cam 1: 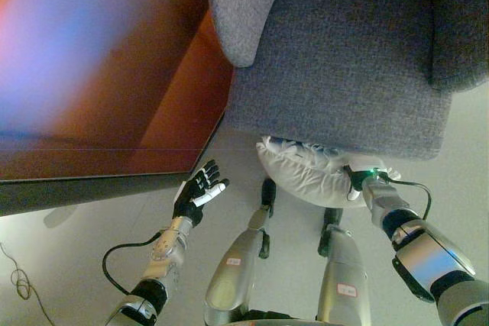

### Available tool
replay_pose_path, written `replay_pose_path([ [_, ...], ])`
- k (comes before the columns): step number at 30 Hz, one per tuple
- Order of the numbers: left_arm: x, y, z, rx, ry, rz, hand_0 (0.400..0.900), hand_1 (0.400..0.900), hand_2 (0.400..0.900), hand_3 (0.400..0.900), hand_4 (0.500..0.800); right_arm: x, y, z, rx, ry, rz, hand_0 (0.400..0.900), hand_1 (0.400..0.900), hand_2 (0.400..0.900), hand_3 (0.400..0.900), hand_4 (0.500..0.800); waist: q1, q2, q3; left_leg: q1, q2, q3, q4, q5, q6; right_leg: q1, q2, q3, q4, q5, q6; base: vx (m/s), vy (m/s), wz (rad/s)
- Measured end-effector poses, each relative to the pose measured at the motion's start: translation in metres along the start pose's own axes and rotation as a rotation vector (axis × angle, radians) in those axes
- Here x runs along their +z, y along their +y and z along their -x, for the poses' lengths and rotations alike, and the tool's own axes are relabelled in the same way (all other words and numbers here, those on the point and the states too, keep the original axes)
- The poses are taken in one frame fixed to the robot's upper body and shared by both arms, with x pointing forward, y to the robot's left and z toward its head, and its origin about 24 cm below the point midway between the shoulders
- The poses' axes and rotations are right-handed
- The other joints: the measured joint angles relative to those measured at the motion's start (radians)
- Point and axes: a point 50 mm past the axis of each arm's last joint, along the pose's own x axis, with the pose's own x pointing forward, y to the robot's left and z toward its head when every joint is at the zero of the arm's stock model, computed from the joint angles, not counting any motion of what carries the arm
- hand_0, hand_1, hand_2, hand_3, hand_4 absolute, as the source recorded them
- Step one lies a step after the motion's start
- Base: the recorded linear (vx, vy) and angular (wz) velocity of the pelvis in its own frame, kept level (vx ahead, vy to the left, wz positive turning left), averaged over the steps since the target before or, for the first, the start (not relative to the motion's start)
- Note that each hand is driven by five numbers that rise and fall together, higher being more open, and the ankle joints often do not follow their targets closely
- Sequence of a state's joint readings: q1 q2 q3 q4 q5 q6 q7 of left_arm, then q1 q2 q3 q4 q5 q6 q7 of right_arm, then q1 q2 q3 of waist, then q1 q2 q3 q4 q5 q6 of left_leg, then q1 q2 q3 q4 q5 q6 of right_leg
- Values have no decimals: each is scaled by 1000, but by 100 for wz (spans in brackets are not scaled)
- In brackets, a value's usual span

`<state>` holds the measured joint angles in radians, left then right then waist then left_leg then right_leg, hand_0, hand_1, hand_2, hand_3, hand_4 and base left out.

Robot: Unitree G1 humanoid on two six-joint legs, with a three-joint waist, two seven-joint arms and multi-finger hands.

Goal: Pick up the pillow and put it on the sofa.

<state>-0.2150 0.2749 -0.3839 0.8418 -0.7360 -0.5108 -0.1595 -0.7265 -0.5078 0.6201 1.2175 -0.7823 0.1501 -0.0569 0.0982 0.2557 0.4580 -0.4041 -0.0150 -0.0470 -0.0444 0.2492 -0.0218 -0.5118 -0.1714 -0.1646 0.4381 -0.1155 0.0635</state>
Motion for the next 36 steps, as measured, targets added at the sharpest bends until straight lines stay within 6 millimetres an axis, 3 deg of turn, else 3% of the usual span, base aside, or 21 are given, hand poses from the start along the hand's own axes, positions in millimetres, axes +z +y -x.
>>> replay_pose_path([
  [8,7,-14,-4,-46,-55,33,900,900,900,900,800,0,-26,-3,-37,19,2,900,900,900,900,800,14,0,0,-61,2,6,0,14,-13,-102,-2,15,76,-16,-12,-16,25,0],
  [9,7,-15,-4,-47,-63,36,900,900,900,900,800,1,-27,-3,-37,22,4,400,400,400,400,500,16,0,0,-64,3,6,0,14,-13,-107,-2,15,80,-17,-14,0,0,0],
  [19,8,-15,-4,-38,-74,57,900,900,900,900,800,3,-45,-5,-72,24,1,400,400,400,400,500,24,0,0,-74,3,3,-5,28,-15,-123,-4,13,86,-17,-20,-16,1,0],
  [23,8,-15,-4,-36,-74,58,900,900,900,900,800,3,-44,-5,-60,24,10,400,400,400,400,500,44,0,0,-74,3,2,-5,28,-15,-123,-7,11,88,-17,-20,-26,-9,-2],
  [36,8,-15,-3,-32,-76,64,900,900,900,900,800,3,-37,-4,-53,20,13,400,400,400,400,500,40,0,0,-58,-3,0,-8,34,-11,-105,-12,9,90,-17,-18,-10,-10,-2],
])
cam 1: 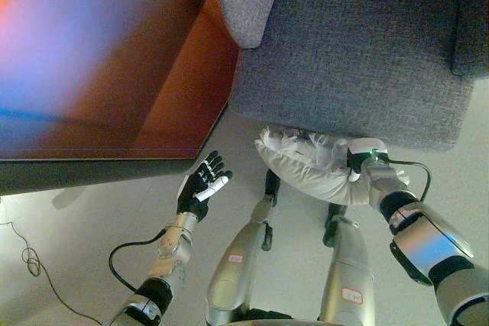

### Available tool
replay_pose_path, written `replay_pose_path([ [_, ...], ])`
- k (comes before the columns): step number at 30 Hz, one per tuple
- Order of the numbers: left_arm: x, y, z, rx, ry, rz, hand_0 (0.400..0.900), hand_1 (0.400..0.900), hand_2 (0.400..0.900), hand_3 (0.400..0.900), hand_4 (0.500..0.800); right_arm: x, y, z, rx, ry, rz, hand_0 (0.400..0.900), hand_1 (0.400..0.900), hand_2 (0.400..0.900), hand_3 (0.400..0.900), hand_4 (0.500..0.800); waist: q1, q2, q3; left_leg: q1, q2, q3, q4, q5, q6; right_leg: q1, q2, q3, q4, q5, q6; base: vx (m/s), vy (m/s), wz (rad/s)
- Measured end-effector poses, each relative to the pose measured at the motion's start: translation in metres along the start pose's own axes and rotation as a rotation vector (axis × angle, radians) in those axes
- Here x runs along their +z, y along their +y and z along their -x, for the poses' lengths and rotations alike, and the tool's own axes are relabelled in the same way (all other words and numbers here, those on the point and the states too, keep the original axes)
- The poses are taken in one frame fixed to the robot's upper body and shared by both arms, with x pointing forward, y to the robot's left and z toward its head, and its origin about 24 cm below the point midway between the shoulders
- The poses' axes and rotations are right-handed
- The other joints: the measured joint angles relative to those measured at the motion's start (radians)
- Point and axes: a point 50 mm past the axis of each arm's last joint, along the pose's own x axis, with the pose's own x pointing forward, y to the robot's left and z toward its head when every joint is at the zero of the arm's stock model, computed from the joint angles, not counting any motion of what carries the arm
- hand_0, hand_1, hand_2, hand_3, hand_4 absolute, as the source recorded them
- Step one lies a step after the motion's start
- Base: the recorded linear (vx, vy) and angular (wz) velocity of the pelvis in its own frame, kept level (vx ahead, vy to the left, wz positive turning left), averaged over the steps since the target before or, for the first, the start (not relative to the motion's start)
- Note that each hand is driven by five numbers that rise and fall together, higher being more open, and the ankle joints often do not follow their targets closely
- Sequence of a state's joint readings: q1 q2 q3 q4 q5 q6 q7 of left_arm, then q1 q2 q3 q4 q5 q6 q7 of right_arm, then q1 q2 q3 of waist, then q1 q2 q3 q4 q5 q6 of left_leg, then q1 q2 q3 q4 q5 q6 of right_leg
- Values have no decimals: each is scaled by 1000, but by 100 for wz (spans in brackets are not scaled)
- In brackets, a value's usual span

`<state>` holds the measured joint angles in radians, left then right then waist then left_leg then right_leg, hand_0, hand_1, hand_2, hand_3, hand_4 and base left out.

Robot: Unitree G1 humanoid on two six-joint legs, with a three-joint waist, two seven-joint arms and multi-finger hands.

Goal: Pick up the pillow and put it on the sofa.

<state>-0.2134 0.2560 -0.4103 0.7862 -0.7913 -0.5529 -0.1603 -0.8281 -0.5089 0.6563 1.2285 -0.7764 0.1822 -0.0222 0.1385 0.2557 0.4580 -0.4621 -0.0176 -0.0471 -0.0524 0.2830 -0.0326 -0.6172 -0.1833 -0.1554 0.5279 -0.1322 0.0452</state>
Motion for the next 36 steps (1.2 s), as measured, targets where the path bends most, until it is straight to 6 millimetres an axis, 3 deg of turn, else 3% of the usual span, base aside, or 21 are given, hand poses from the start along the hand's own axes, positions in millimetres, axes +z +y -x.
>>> replay_pose_path([
  [6,1,1,-1,2,-1,-1,900,900,900,900,800,3,13,2,-17,-46,-43,400,400,400,400,500,0,-1,1,50,13,-6,-5,-6,-4,67,10,-15,-30,3,6,-3,-61,-5],
  [14,5,11,-2,26,21,-27,900,900,900,900,800,12,42,11,-9,-152,-131,400,400,400,400,500,-1,-52,3,156,46,2,-14,-32,-4,216,41,-43,-117,16,5,67,-104,-6],
  [20,-5,43,22,107,139,-116,900,900,900,900,800,38,81,42,-2,-329,-208,400,400,400,400,500,-5,-193,-76,293,68,25,-27,-74,-6,419,77,-51,-273,41,5,147,-80,-8],
  [26,-24,67,60,199,263,-159,900,900,900,900,800,39,105,82,12,-404,-326,400,400,400,400,500,-32,-265,-129,409,68,45,-28,-127,-3,602,90,-48,-427,78,18,125,-5,-11],
  [27,-32,76,77,242,311,-160,900,900,900,900,800,36,111,91,28,-415,-332,400,400,400,400,500,-53,-285,-159,433,67,54,-28,-139,-3,644,92,-42,-470,93,21,69,18,-17],
  [31,-40,86,99,297,368,-159,900,900,900,900,800,19,110,105,45,-429,-350,400,400,400,400,500,-61,-302,-193,481,67,78,-28,-157,-3,708,96,-21,-532,119,23,49,22,-15],
  [36,-44,92,112,329,394,-145,900,900,900,900,800,7,86,115,-7,-493,-326,400,400,400,400,500,-100,-307,-231,506,69,90,-29,-162,-4,734,100,-5,-554,128,23,15,13,-10],
])
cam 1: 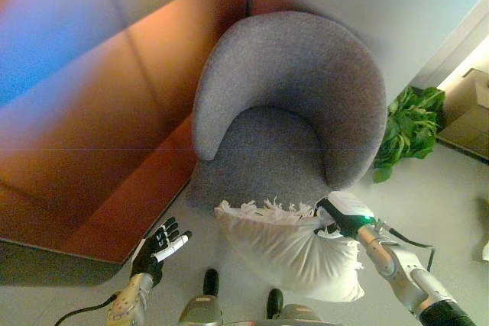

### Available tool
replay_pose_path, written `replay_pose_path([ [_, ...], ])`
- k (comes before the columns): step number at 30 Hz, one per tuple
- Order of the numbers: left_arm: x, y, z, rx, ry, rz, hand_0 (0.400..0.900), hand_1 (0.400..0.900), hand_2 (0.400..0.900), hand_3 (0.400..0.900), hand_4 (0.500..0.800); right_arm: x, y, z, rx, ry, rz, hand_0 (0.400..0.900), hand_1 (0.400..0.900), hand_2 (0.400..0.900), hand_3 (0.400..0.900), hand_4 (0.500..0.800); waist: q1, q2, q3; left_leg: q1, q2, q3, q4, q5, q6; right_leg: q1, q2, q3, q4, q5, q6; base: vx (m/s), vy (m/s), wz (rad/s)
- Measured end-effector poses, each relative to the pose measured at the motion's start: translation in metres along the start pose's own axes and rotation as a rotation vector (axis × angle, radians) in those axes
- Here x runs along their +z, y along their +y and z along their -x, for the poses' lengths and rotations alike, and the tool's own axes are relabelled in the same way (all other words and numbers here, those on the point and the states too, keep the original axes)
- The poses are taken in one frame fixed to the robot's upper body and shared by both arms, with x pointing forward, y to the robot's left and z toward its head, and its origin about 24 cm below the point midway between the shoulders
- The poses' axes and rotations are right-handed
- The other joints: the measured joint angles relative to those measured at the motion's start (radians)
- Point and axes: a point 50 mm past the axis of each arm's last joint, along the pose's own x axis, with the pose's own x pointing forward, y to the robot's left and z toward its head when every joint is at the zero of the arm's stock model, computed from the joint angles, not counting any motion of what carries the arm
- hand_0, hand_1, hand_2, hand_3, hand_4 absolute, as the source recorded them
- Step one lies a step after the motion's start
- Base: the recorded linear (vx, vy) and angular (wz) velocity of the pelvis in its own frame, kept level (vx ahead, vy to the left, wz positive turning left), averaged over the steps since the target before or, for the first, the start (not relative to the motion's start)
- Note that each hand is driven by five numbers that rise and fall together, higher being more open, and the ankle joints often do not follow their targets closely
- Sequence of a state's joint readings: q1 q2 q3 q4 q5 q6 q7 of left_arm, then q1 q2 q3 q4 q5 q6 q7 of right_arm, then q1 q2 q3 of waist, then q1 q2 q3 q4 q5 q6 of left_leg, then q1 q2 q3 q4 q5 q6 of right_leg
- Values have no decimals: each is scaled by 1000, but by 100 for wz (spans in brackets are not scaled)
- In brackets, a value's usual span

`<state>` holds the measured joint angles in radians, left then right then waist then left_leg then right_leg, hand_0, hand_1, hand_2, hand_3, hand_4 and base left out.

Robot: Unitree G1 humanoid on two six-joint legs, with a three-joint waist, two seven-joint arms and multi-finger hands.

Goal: Pick up the pillow and put it on the sofa.

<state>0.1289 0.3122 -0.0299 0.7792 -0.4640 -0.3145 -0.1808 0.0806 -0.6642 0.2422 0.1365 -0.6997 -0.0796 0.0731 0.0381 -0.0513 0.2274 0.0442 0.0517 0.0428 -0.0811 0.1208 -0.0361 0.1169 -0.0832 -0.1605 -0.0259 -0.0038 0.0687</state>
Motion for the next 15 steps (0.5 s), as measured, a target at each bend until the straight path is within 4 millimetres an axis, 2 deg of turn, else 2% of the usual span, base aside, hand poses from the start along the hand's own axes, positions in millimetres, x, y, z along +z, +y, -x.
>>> replay_pose_path([
  [4,-4,-1,2,-3,9,13,900,900,900,900,800,2,-30,7,-68,-49,29,400,400,400,400,500,-10,-1,-18,14,4,13,0,-3,-1,8,2,13,-3,2,3,-8,-4,-6],
  [11,-10,-4,2,4,31,33,900,900,900,900,800,-8,-83,22,-183,-60,58,400,400,400,400,500,-10,-10,-49,18,4,17,0,-3,0,11,2,16,-4,3,3,-2,1,-2],
  [15,-17,0,4,25,65,38,900,900,900,900,800,-9,-114,21,-236,-63,82,400,400,400,400,500,-10,-16,-56,21,6,21,0,-3,-1,13,3,18,-6,4,2,12,-3,3],
])
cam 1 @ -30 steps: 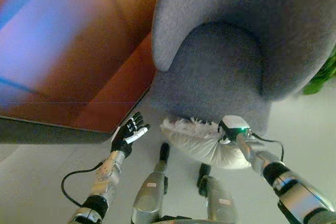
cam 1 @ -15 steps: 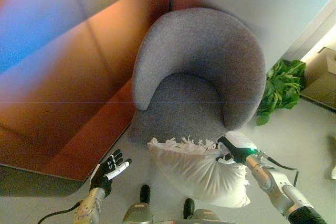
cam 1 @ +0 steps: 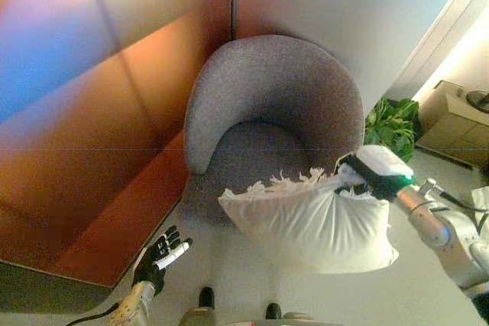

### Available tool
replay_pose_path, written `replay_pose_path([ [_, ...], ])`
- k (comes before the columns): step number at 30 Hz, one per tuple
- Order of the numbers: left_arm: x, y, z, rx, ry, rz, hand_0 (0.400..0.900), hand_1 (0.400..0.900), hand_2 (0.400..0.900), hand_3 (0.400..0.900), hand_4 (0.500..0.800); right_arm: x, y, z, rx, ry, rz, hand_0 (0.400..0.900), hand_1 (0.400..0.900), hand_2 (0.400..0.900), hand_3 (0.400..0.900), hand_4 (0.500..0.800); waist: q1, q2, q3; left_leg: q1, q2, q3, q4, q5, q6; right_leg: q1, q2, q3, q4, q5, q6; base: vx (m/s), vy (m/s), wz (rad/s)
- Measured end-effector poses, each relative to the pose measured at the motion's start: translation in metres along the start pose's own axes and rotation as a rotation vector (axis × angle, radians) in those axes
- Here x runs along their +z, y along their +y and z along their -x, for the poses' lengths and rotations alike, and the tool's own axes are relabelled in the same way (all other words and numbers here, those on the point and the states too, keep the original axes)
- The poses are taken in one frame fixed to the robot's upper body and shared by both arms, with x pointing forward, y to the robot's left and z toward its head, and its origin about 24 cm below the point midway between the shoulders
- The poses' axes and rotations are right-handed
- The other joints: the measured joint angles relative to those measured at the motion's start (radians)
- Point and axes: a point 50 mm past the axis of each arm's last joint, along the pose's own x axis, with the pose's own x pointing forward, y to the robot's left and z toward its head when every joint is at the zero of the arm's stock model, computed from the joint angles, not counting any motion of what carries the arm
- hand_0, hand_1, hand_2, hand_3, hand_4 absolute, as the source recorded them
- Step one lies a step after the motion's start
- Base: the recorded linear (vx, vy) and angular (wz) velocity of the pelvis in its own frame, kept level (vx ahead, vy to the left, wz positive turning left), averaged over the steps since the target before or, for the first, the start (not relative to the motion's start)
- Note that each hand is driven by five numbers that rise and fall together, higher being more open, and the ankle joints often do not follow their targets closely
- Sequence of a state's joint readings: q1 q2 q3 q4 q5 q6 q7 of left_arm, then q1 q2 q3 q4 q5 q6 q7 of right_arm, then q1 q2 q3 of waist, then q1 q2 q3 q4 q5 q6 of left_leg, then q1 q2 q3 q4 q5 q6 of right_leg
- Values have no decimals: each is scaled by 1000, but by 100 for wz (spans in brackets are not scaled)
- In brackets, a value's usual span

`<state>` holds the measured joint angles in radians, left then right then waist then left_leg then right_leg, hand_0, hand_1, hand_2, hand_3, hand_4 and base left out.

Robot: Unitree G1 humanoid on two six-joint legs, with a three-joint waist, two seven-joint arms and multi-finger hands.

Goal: Pick up the pillow and put it on the sofa.

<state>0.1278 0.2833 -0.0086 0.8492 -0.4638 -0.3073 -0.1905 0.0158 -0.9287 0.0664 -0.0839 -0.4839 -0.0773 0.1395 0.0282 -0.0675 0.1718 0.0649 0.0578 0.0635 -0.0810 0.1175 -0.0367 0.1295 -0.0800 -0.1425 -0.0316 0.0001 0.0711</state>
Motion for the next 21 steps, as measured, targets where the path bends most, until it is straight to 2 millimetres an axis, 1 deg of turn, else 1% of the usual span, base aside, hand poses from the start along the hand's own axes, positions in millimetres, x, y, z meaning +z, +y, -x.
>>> replay_pose_path([
  [6,-1,0,-1,2,7,2,900,900,900,900,800,5,-41,-18,-122,-4,2,400,400,400,400,500,5,-6,-4,1,-1,-10,0,0,-1,10,1,-8,-11,3,-1,35,3,13],
  [9,-1,0,-1,3,12,2,900,900,900,900,800,10,-56,-31,-157,-19,17,400,400,400,400,500,6,-11,-7,1,-4,-24,0,1,-1,23,1,-28,-22,5,-4,31,-4,19],
  [11,0,-2,-2,-1,14,-1,900,900,900,900,800,14,-62,-45,-148,-24,34,400,400,400,400,500,11,-17,-11,2,-7,-36,0,2,-3,39,1,-38,-36,8,-5,54,-1,23],
  [13,3,-6,-6,-13,5,-3,900,900,900,900,800,16,-63,-57,-128,-21,51,400,400,400,400,500,31,-21,-14,3,-8,-46,1,2,-4,48,3,-54,-45,9,-6,57,-4,28],
  [16,10,-14,-13,-45,-3,-13,900,900,900,900,800,15,-62,-73,-84,2,75,400,400,400,400,500,78,-24,-15,1,-13,-73,1,5,-8,66,5,-84,-54,9,-7,53,-15,34],
  [17,12,-17,-15,-53,-3,-16,900,900,900,900,800,13,-61,-75,-77,18,72,400,400,400,400,500,91,-25,-15,0,-13,-81,1,5,-9,69,6,-88,-54,8,-8,59,-30,39],
  [18,13,-18,-16,-57,-5,-17,900,900,900,900,800,12,-61,-79,-73,28,66,900,900,900,900,800,115,-25,-15,-3,-15,-90,1,6,-10,71,6,-98,-55,5,-9,67,-39,41],
  [20,13,-17,-16,-59,2,-19,900,900,900,900,800,12,-62,-90,-53,49,72,900,900,900,900,800,136,-26,-15,-9,-18,-116,1,11,-13,77,8,-123,-55,0,-9,59,-40,32],
  [21,14,-18,-17,-63,5,-22,900,900,900,900,800,9,-63,-94,-40,74,74,900,900,900,900,800,150,-27,-15,-10,-18,-121,1,12,-14,78,9,-130,-55,-1,-11,44,-24,23],
])
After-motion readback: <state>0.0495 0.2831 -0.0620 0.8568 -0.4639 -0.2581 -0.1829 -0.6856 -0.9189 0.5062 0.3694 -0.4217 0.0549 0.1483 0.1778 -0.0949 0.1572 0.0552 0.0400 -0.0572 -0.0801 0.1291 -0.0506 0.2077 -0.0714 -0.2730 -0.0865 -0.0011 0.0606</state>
